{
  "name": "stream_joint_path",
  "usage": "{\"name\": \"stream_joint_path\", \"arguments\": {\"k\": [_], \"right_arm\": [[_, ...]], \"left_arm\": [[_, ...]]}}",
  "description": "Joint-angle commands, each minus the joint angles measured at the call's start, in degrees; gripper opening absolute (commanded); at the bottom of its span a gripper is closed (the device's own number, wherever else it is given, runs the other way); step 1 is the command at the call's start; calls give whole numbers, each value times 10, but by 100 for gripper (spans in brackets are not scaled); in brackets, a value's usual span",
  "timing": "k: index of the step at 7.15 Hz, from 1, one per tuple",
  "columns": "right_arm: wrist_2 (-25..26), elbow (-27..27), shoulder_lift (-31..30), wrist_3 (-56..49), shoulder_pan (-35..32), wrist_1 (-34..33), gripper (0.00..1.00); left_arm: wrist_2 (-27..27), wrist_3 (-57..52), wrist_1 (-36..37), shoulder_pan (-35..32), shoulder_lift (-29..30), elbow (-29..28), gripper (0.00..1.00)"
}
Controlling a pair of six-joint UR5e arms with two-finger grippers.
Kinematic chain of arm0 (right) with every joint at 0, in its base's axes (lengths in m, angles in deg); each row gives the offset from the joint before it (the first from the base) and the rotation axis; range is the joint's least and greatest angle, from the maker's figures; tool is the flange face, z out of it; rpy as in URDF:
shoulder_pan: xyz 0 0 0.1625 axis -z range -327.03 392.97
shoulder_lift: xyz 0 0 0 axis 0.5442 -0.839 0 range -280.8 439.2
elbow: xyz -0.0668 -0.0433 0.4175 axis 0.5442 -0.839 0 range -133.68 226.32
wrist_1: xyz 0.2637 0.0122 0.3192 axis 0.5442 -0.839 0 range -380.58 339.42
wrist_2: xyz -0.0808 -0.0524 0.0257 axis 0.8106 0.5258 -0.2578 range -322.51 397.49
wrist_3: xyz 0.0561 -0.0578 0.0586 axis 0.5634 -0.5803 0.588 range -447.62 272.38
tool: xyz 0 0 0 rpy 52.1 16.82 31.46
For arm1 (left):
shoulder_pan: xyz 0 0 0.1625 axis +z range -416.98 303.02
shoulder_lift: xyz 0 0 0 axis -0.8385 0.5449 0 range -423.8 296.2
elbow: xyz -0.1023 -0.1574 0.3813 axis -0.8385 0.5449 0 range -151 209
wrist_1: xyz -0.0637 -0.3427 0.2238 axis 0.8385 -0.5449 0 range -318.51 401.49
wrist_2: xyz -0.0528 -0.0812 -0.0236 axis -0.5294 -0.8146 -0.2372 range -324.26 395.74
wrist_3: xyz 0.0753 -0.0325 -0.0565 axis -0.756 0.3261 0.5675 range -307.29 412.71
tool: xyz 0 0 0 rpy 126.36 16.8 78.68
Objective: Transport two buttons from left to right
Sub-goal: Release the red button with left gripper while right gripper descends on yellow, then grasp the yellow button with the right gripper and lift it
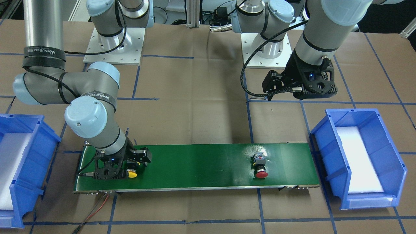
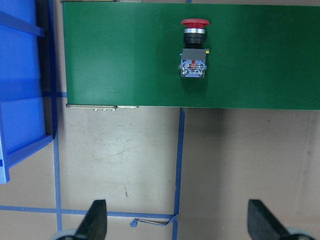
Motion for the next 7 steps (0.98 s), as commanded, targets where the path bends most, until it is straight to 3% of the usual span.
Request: {"name": "stream_joint_path", "arguments": {"k": [1, 2, 3, 5, 7], "right_arm": [[24, -2, 0, -6, 0, 4, 35], [51, -7, -5, -8, 1, 5, 11], [55, -13, -10, -9, 3, 5, 6], [90, -26, -51, -34, 38, 19, 5], [84, -30, -127, -139, 133, 109, 8]], "left_arm": [[-28, -39, 1, 5, -1, -6, 100], [-24, -66, 0, 9, -3, -8, 100], [-22, -67, 0, 13, -6, -8, 100], [-17, -67, -1, 13, -11, -8, 100], [-7, -67, 0, 14, -12, -6, 100]]}}
